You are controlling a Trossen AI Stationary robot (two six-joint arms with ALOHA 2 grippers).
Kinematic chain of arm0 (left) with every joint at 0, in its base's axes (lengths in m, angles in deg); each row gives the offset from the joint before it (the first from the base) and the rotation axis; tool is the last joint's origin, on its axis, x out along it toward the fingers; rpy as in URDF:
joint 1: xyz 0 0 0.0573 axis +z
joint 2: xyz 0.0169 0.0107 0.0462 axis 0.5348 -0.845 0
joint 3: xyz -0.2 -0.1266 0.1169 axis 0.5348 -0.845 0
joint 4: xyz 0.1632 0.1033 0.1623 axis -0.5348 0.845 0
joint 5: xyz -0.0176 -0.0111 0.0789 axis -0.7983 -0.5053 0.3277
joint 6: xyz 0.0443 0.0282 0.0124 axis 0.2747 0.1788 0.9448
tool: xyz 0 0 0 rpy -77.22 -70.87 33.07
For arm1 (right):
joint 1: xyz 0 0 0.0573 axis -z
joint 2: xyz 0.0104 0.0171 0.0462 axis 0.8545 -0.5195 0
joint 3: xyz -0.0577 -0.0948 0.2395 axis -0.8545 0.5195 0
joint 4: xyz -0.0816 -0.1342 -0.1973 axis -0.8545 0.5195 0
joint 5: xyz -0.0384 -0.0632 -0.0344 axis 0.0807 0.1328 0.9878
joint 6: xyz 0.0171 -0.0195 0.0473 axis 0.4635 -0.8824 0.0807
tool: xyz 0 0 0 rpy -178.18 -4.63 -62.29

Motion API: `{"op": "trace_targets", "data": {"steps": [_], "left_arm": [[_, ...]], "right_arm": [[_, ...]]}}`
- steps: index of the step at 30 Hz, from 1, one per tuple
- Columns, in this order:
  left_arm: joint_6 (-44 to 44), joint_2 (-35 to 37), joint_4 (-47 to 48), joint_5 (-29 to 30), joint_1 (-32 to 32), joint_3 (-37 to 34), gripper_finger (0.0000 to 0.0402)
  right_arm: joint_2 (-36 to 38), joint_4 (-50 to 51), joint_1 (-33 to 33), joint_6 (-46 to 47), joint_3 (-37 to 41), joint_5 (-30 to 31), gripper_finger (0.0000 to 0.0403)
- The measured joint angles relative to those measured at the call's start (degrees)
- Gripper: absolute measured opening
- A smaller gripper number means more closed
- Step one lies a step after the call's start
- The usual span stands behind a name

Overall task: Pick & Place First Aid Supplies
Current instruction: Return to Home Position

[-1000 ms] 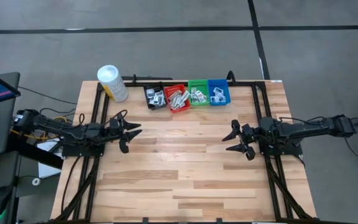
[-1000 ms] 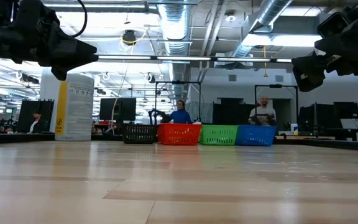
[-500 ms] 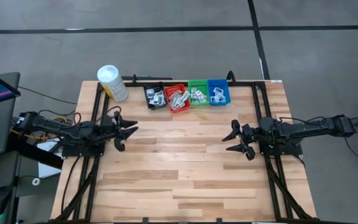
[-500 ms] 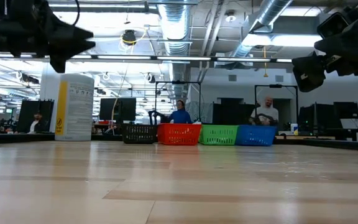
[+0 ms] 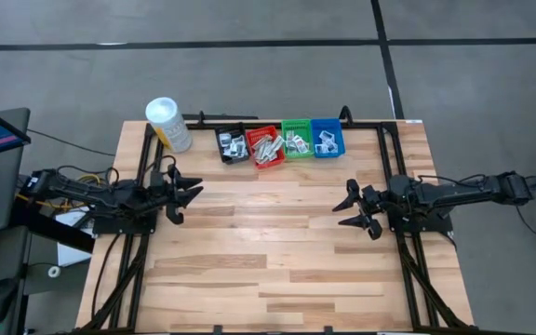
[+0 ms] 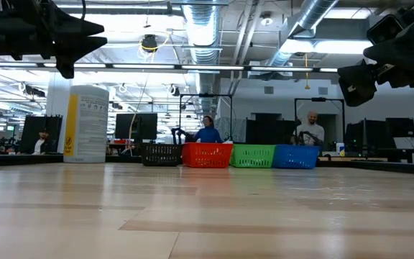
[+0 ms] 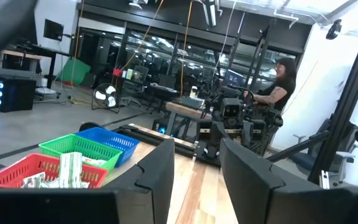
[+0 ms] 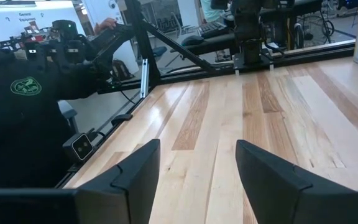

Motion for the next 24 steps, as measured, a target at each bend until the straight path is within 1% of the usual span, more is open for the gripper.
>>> {"op": "trace_targets", "data": {"steps": [6, 15, 24], "left_arm": [[0.0, 0.0, 0.0, 0.0, 0.8, 0.0, 0.0131], [0.0, 0.0, 0.0, 0.0, 6.1, 0.0, 0.0131], [0.0, -0.2, 0.0, 0.0, 6.4, 0.0, 0.0131]], "right_arm": [[0.0, 0.0, 0.0, 0.0, 0.0, 0.0, 0.0204], [0.0, 0.0, 0.0, 0.0, 0.0, 0.0, 0.0203], [0.0, 0.0, 0.0, 0.0, 0.0, 0.0, 0.0205]]}}
